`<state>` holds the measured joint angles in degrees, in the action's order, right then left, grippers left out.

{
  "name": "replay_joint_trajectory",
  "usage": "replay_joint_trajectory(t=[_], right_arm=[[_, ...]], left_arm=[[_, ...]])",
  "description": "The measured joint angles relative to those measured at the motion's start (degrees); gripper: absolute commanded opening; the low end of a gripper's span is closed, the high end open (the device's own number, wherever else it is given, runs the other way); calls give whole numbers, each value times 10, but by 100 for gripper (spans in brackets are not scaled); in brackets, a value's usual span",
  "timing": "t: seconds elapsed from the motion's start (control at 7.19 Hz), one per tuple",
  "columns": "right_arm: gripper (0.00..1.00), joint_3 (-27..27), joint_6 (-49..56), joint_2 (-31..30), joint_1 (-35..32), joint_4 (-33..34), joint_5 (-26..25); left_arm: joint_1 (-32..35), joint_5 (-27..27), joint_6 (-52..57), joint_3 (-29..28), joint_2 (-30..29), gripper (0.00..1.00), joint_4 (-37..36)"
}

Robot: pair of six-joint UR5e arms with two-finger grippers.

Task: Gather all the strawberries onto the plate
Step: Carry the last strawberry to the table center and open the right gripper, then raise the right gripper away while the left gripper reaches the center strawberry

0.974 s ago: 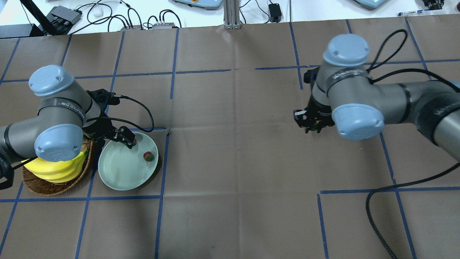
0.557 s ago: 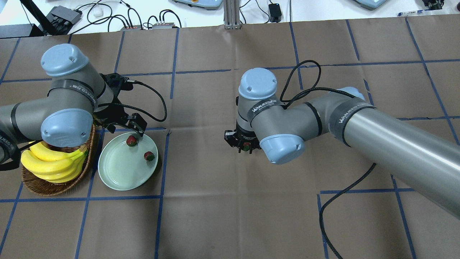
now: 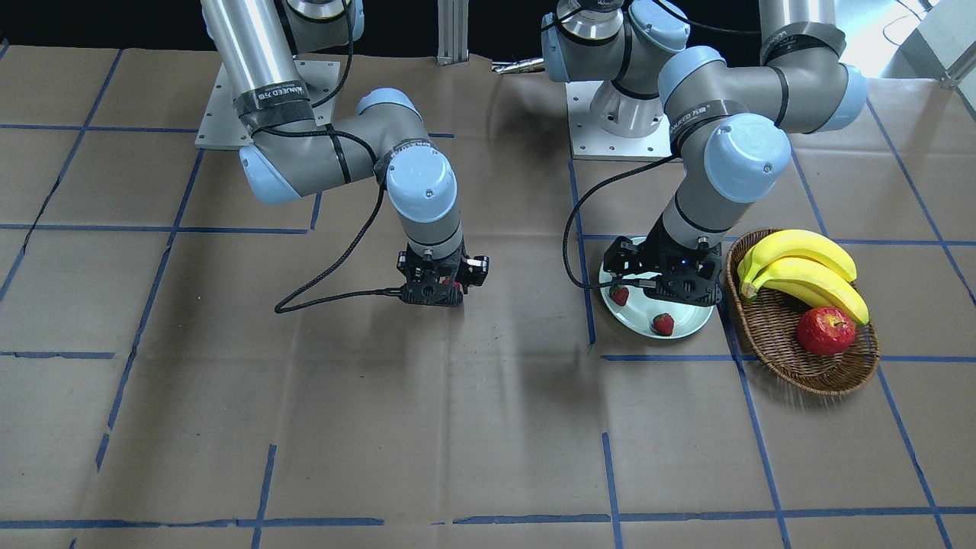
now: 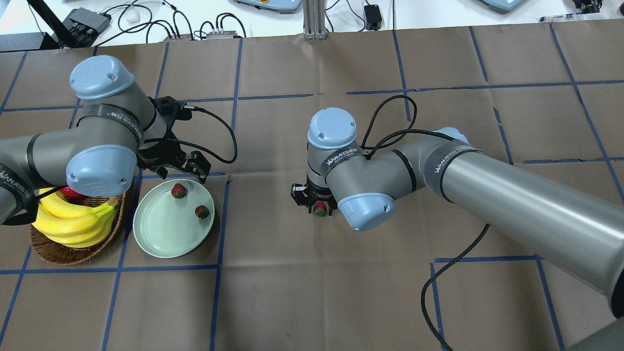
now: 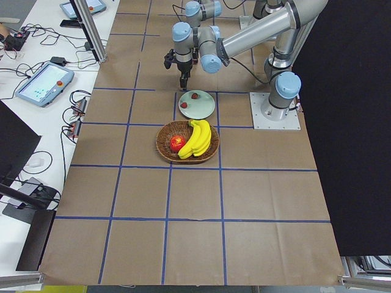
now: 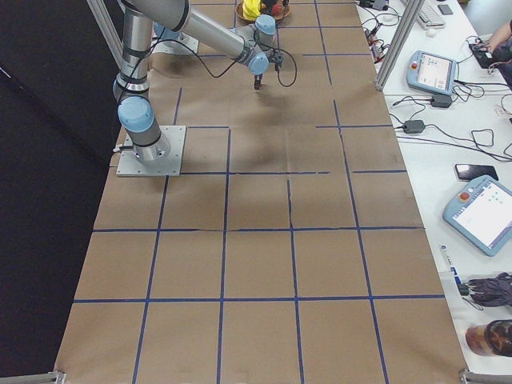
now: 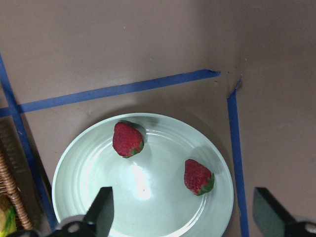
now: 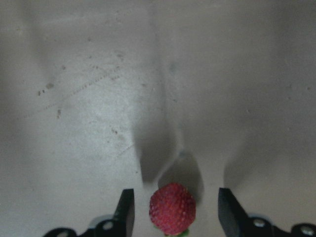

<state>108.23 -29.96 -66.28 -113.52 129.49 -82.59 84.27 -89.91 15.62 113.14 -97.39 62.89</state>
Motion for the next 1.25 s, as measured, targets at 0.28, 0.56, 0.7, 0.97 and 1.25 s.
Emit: replay_joint_trajectory(t=[0.28, 0.56, 0.7, 0.97, 1.25], right_arm=[[100, -13, 3, -5, 10, -8, -2], [100, -42, 22, -33, 27, -65, -7], [100, -54, 50, -64, 52, -119, -12], [100, -64, 131, -142, 122, -225, -36], [100, -65, 192, -213, 185, -309, -66]], left_arm=[[7, 1, -3, 0, -1, 99, -2], [13, 2, -5, 0, 0, 99, -2], [24, 2, -18, 0, 1, 99, -2], [70, 3, -72, 0, -4, 99, -3], [128, 37, -158, 0, -13, 99, -12]])
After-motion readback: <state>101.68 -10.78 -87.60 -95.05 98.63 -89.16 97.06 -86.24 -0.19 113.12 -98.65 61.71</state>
